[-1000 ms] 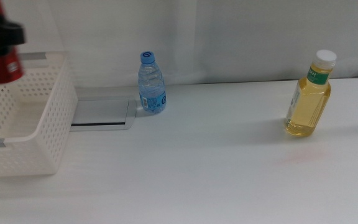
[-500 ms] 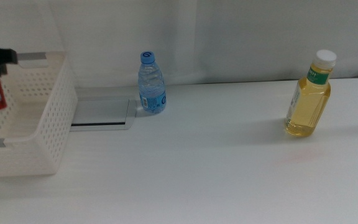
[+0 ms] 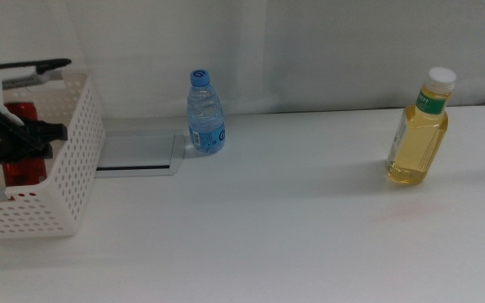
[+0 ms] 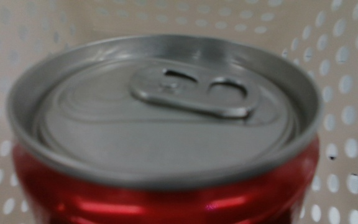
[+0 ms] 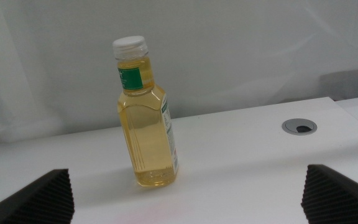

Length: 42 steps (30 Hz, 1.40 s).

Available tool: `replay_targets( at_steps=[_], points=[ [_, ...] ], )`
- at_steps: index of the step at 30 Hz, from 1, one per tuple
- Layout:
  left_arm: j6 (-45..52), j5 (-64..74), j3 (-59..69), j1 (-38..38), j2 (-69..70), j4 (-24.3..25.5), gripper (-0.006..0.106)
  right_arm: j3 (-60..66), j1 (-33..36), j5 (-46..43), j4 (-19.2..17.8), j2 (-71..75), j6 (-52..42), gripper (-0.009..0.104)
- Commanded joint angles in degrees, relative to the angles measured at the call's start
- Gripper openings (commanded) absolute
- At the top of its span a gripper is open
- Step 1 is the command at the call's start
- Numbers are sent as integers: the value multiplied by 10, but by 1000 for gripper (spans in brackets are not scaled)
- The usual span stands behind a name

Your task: Use arms to grab the bottles and put them into the dustbin to the left of the table.

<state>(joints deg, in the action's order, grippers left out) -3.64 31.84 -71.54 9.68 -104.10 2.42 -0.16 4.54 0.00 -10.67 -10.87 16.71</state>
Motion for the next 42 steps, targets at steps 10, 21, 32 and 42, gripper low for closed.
replay_targets(
  at_steps=[10, 21, 32, 42],
  points=[
    [-7, -44, -9, 3, -31, -2, -2, 20, -4, -7, -1, -1, -2, 103],
    [-9, -69, -9, 3, -31, -2, 93, 20, -4, -7, -1, -1, -2, 103],
    [-9, -86, -9, 3, 32, -2, 93, 20, -4, -7, -1, -1, -2, 103],
    [13, -79, -9, 1, 168, -2, 93, 20, -4, -7, -1, -1, -2, 103]
  ],
)
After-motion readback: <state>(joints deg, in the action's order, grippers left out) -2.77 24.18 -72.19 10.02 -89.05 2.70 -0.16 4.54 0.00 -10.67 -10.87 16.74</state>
